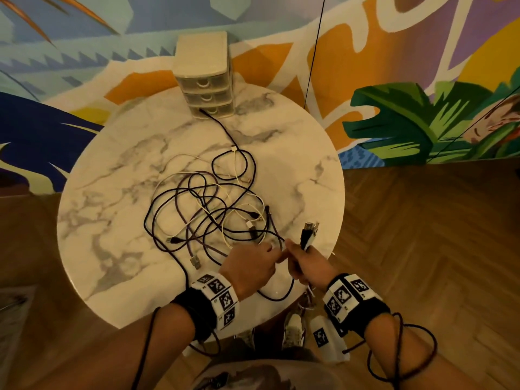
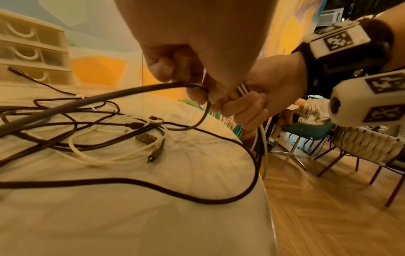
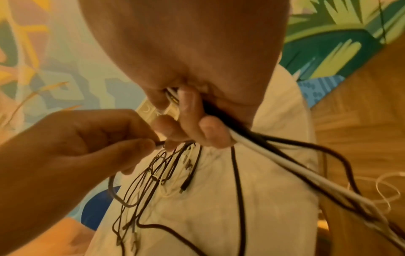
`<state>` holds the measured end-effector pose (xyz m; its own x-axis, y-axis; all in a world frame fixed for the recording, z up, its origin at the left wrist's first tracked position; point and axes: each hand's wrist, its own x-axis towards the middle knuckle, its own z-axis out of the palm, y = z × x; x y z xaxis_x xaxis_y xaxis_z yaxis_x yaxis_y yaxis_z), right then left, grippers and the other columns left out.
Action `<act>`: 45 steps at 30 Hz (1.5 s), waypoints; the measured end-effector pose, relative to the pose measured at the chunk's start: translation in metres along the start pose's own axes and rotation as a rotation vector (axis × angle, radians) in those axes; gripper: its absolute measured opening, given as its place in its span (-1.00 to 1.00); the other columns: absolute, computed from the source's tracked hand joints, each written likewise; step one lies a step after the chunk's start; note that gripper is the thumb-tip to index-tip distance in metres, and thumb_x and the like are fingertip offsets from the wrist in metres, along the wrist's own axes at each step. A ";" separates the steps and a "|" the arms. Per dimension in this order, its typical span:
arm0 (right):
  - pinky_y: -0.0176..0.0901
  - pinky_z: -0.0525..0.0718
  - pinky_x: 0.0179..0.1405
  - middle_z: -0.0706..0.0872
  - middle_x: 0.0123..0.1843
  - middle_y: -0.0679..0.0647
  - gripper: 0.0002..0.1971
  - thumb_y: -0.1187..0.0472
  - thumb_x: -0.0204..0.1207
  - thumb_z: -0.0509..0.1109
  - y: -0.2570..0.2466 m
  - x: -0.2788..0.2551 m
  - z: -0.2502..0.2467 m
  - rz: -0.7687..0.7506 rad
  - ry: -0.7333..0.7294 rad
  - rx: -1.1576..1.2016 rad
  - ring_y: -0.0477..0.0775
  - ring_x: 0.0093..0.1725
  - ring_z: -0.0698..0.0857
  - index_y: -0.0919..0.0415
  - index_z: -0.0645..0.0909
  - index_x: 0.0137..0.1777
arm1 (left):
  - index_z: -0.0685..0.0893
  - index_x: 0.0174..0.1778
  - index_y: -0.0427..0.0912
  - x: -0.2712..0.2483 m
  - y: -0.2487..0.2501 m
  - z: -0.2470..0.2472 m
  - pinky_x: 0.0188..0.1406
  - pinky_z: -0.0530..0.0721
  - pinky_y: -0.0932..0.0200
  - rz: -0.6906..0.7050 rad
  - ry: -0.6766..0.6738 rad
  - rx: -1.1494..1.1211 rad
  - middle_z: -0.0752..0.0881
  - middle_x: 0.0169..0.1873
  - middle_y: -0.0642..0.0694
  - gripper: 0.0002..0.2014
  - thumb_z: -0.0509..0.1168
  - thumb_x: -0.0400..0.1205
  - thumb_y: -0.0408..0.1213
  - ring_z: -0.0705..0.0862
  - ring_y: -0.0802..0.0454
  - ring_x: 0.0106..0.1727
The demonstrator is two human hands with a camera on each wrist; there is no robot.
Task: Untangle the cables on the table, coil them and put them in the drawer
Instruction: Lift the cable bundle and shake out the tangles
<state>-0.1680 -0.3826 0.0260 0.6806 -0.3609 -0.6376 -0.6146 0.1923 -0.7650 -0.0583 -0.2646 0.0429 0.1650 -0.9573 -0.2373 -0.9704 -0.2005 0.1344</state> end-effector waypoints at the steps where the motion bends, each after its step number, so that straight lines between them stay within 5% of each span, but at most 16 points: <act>1: -0.27 0.26 -0.66 0.47 -0.61 0.10 -0.43 -0.08 0.72 0.04 -0.001 0.002 0.002 0.010 0.014 0.019 -0.06 -0.70 0.30 0.27 0.66 -0.29 | 0.55 0.09 -0.13 -0.001 -0.001 -0.001 -0.43 0.53 0.08 0.004 0.013 -0.007 0.66 -0.11 -0.09 -0.84 0.15 0.64 -0.24 0.66 -0.09 -0.27; 5: -0.21 0.26 -0.60 0.41 -0.72 0.02 -0.45 0.08 0.69 0.11 -0.006 0.005 0.014 0.061 0.008 0.022 -0.02 -0.72 0.29 0.18 0.40 -0.59 | 0.61 0.02 -0.11 -0.005 -0.005 0.005 -0.56 0.65 0.10 0.033 0.113 -0.026 0.70 -0.21 -0.06 -0.75 0.44 0.45 -0.31 0.70 -0.05 -0.36; 10: -0.27 0.05 -0.59 0.24 -0.70 -0.01 -0.60 0.20 0.62 0.12 -0.015 0.018 0.011 0.209 0.049 0.273 -0.05 -0.72 0.15 0.14 0.26 -0.50 | 0.54 0.25 -0.04 -0.020 -0.034 0.006 -0.02 0.63 0.02 -0.247 -0.049 -0.121 0.67 0.10 -0.05 -0.73 0.07 0.70 -0.12 0.67 -0.11 0.09; 14: -0.27 0.05 -0.60 0.20 -0.69 -0.02 -0.62 0.19 0.60 0.11 -0.011 0.021 -0.011 0.231 0.083 0.340 -0.05 -0.72 0.11 0.13 0.21 -0.48 | 0.67 0.17 -0.09 -0.040 -0.131 0.005 0.16 0.55 0.04 -0.515 -0.138 -0.249 0.67 0.15 -0.12 -0.77 0.20 0.66 -0.19 0.63 -0.16 0.21; 18: -0.31 0.09 -0.64 0.24 -0.71 0.03 -0.56 0.13 0.65 0.15 -0.006 0.016 -0.009 0.174 0.043 0.174 -0.03 -0.74 0.17 0.18 0.28 -0.50 | 0.74 -0.08 -0.16 -0.046 -0.184 -0.022 -0.09 0.51 0.10 -0.717 0.089 -0.514 0.71 -0.14 -0.18 -0.87 0.29 0.65 -0.26 0.67 -0.24 0.01; 23: -0.18 0.28 -0.51 0.38 -0.68 -0.07 -0.50 -0.08 0.64 0.21 -0.030 0.009 0.003 -0.026 0.234 -0.157 -0.04 -0.62 0.32 0.11 0.36 -0.53 | 0.76 -0.05 -0.11 -0.023 -0.158 -0.080 -0.29 0.52 0.04 -0.584 0.441 -0.298 0.74 -0.21 -0.20 -0.67 0.17 0.67 0.01 0.67 -0.23 -0.14; 26: -0.18 0.40 -0.49 0.46 -0.61 -0.10 -0.67 -0.06 0.67 0.14 -0.063 0.001 0.014 -0.250 0.328 0.031 -0.12 -0.59 0.41 0.01 0.64 -0.21 | 0.73 0.04 -0.02 -0.005 -0.117 -0.109 -0.24 0.53 0.04 -0.504 0.338 -0.027 0.71 -0.07 -0.11 -0.69 0.12 0.68 0.01 0.67 -0.19 -0.01; 29: -0.21 0.46 -0.47 0.53 -0.55 -0.04 -0.75 -0.10 0.66 0.13 -0.090 -0.005 0.028 -0.384 0.203 0.063 -0.11 -0.54 0.49 -0.12 0.62 0.14 | 0.70 0.06 -0.06 0.009 -0.074 -0.116 -0.27 0.50 0.08 -0.345 0.182 0.140 0.69 -0.02 -0.07 -0.68 0.07 0.70 -0.04 0.69 -0.14 0.02; 32: -0.16 0.52 -0.38 0.58 -0.55 0.01 -0.70 -0.08 0.68 0.13 -0.107 -0.006 0.036 -0.345 0.077 -0.099 -0.06 -0.54 0.52 -0.03 0.61 -0.15 | 0.70 -0.03 -0.04 0.009 -0.055 -0.104 -0.34 0.49 0.09 -0.264 0.167 0.098 0.63 -0.11 -0.01 -0.72 0.10 0.67 -0.06 0.69 -0.10 -0.06; 35: -0.21 0.45 -0.40 0.57 -0.42 0.00 -0.64 -0.03 0.68 0.14 -0.112 0.001 0.031 -0.293 0.149 -0.320 -0.10 -0.48 0.48 0.15 0.60 -0.21 | 0.67 -0.23 -0.07 0.003 -0.066 -0.086 -0.35 0.51 0.07 -0.288 0.092 -0.154 0.55 -0.29 0.01 -0.60 0.12 0.63 0.16 0.62 -0.02 -0.21; 37: -0.34 0.43 -0.51 0.55 -0.47 -0.01 -0.60 -0.01 0.67 0.17 -0.109 0.005 0.025 -0.291 0.181 -0.337 -0.15 -0.55 0.47 0.15 0.61 -0.32 | 0.63 -0.31 -0.13 -0.003 -0.085 -0.073 -0.29 0.52 0.02 -0.314 0.063 -0.396 0.57 -0.35 -0.04 -0.61 0.21 0.61 0.12 0.57 -0.01 -0.26; 40: -0.31 0.38 -0.56 0.48 -0.57 -0.09 -0.59 -0.01 0.64 0.22 -0.110 0.006 0.016 -0.272 0.282 -0.179 -0.11 -0.58 0.41 0.09 0.46 -0.45 | 0.66 -0.18 -0.28 -0.019 -0.130 -0.052 -0.29 0.54 0.11 -0.507 0.114 -0.607 0.60 -0.34 -0.09 -0.77 0.29 0.64 -0.16 0.56 -0.02 -0.30; 43: -0.36 0.22 -0.71 0.31 -0.68 -0.13 -0.57 0.13 0.68 0.20 -0.112 0.005 0.007 -0.275 0.263 0.212 -0.15 -0.67 0.28 0.10 0.29 -0.47 | 0.68 -0.04 -0.32 -0.038 -0.175 -0.033 -0.35 0.64 0.10 -0.723 0.053 -0.727 0.70 -0.24 -0.24 -0.79 0.26 0.67 -0.22 0.63 -0.07 -0.34; 45: -0.30 0.22 -0.67 0.30 -0.70 -0.10 -0.54 0.11 0.69 0.18 -0.100 0.009 0.007 -0.255 0.231 0.177 -0.14 -0.71 0.26 0.10 0.29 -0.50 | 0.70 -0.01 -0.33 -0.041 -0.195 -0.032 -0.30 0.71 0.03 -0.838 0.097 -0.735 0.74 -0.21 -0.30 -0.76 0.23 0.68 -0.23 0.69 -0.17 -0.30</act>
<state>-0.0978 -0.3990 0.0966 0.6828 -0.6094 -0.4030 -0.3453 0.2170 -0.9131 0.1302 -0.1932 0.0570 0.7621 -0.4680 -0.4474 -0.2116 -0.8331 0.5110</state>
